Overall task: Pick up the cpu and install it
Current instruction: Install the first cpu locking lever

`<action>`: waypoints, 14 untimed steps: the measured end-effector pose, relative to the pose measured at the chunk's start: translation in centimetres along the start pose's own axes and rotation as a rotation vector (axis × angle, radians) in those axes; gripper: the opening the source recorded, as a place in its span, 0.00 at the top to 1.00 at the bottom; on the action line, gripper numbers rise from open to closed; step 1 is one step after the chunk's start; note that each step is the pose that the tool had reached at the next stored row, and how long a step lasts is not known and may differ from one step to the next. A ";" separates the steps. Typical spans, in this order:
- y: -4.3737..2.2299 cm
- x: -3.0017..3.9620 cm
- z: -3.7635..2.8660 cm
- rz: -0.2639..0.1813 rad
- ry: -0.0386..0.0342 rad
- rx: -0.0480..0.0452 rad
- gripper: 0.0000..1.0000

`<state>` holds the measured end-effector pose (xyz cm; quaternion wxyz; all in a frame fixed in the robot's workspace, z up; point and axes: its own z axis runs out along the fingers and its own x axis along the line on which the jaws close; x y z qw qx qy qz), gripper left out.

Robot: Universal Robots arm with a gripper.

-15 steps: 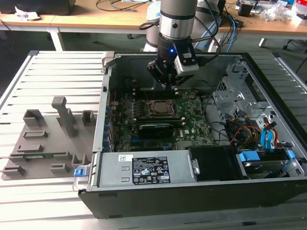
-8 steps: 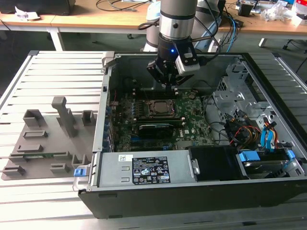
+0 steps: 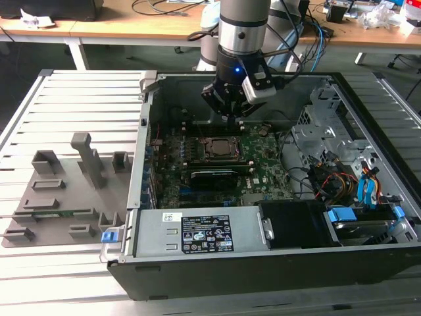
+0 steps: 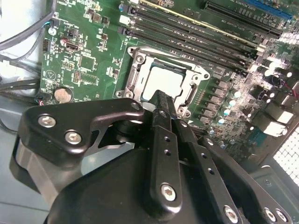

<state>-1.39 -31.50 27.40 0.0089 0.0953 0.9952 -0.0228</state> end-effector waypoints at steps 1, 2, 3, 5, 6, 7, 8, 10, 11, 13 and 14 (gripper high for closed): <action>0.00 0.00 0.00 -0.006 -0.0003 -0.0001 0.89; 0.00 0.00 0.00 -0.011 -0.0005 -0.0002 0.89; 0.00 0.00 0.00 -0.019 -0.0008 -0.0004 0.89; 0.00 0.00 0.00 -0.039 -0.0017 -0.0009 0.89; 0.00 0.00 0.00 -0.048 -0.0022 -0.0010 0.89; 0.00 0.00 0.00 -0.053 -0.0023 -0.0011 0.89; 0.00 0.00 0.00 -0.057 -0.0025 -0.0012 0.89; 0.00 0.00 0.00 -0.072 -0.0032 -0.0016 0.89; 0.00 0.00 0.00 -0.081 -0.0036 -0.0017 0.89; 0.00 0.00 0.00 -0.104 -0.0045 -0.0023 0.89; 0.00 0.00 0.00 -0.115 -0.0050 -0.0025 0.89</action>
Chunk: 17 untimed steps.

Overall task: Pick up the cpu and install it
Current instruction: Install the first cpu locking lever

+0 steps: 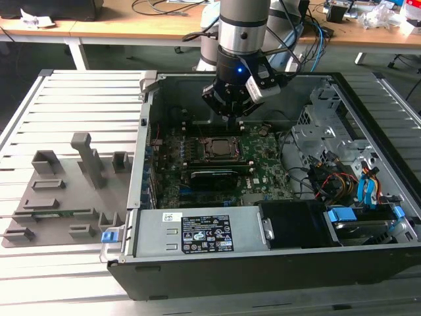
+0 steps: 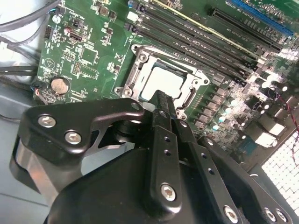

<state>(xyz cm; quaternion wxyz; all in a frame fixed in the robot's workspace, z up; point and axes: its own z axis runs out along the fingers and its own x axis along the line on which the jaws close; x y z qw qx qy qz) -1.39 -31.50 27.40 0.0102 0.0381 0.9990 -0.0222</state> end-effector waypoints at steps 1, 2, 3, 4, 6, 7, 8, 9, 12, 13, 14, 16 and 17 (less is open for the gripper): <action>0.00 0.00 0.00 -0.010 -0.0004 -0.0002 0.89; 0.00 0.00 0.00 -0.017 -0.0008 -0.0004 0.89; 0.00 0.00 0.00 -0.025 -0.0011 -0.0006 0.89; 0.00 0.00 0.00 -0.043 -0.0019 -0.0009 0.89; -0.01 0.01 -0.02 -0.084 -0.0034 -0.0042 0.89; 0.00 0.00 0.00 -0.089 -0.0034 -0.0174 0.89; 0.00 0.01 0.00 -0.096 -0.0034 -0.0207 0.89; 0.00 0.00 0.00 -0.099 -0.0036 -0.0208 0.89; 0.00 0.00 0.00 -0.099 -0.0035 -0.0208 0.89; 0.00 0.00 0.00 -0.099 -0.0036 -0.0208 0.89; 0.00 0.01 0.00 -0.099 -0.0036 -0.0208 0.89; -0.02 0.31 -0.01 -0.099 -0.0036 -0.0208 0.89; -0.05 0.62 -0.01 -0.099 -0.0036 -0.0208 0.89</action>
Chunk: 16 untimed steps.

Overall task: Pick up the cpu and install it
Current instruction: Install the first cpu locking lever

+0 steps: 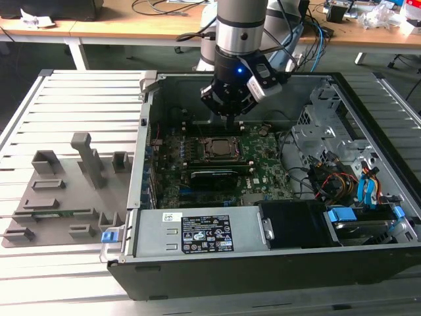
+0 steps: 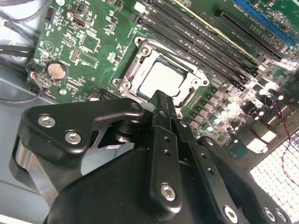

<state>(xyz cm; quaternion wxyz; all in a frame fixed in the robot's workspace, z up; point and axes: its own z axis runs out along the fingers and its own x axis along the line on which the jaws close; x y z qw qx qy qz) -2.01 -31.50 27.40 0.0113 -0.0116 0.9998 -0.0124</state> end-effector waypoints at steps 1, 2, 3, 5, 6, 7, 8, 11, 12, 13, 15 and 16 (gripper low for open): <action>0.00 0.17 0.00 0.000 0.0000 0.0000 0.89; 0.01 0.38 -0.01 0.000 0.0000 0.0000 0.89; 0.01 0.54 -0.01 0.000 0.0000 0.0000 0.89; 0.03 1.02 -0.02 0.000 -0.0001 -0.0001 0.89; 0.03 1.24 -0.03 0.000 0.0000 -0.0001 0.89; 0.03 1.41 -0.03 0.000 -0.0001 -0.0001 0.89; 0.04 1.64 -0.04 0.000 0.0000 -0.0001 0.89; 0.05 2.34 -0.05 0.000 0.0000 0.0000 0.89; 0.06 2.46 -0.06 0.000 0.0000 0.0000 0.89; 0.06 2.71 -0.06 0.000 -0.0001 0.0000 0.89; 0.07 3.00 -0.07 0.000 0.0000 0.0004 0.89; 0.08 3.25 -0.07 0.000 0.0000 0.0004 0.89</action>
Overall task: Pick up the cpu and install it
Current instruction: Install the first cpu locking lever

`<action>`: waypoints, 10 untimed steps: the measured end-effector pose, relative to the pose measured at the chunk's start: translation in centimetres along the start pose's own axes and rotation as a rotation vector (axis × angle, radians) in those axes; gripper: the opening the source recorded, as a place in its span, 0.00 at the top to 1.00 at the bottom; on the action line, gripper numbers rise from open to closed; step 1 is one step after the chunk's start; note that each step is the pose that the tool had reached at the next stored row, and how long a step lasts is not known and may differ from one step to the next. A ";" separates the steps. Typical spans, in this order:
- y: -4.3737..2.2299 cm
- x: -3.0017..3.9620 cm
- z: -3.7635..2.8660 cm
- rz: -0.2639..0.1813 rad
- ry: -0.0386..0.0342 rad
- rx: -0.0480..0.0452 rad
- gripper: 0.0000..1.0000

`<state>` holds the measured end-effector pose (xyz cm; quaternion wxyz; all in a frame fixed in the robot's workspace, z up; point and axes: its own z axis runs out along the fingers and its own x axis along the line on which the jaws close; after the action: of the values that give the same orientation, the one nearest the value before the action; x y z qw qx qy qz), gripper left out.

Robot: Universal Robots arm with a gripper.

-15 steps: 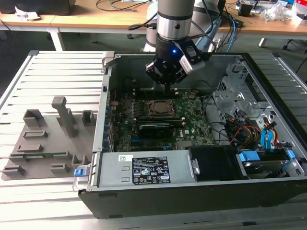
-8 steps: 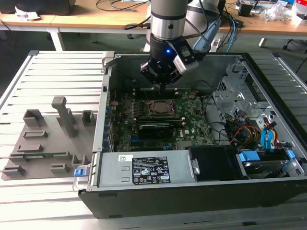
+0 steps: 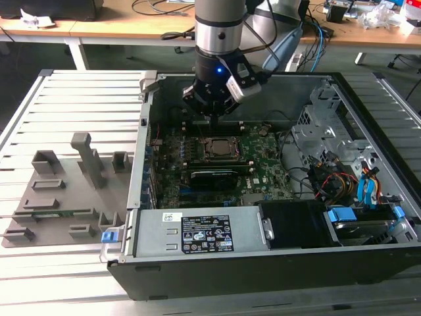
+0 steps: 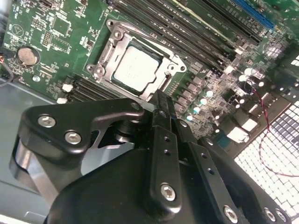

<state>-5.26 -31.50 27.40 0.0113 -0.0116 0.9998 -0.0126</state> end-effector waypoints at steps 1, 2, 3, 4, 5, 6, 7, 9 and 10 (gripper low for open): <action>0.00 0.14 0.00 0.000 0.0000 0.0000 0.89; 0.00 0.26 -0.01 0.000 0.0000 0.0000 0.89; 0.01 0.52 -0.01 0.000 0.0000 0.0000 0.89; 0.02 0.76 -0.02 0.000 0.0000 0.0000 0.89; 0.03 0.95 -0.02 0.000 0.0000 0.0000 0.89; 0.04 1.09 -0.03 0.000 0.0000 0.0000 0.89; 0.05 1.32 -0.03 0.000 0.0000 0.0000 0.89; 0.08 1.92 -0.05 0.000 0.0001 0.0001 0.89; 0.09 2.18 -0.05 0.000 0.0000 0.0001 0.89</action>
<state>-7.43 -31.46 27.40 0.0113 -0.0116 0.9998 -0.0127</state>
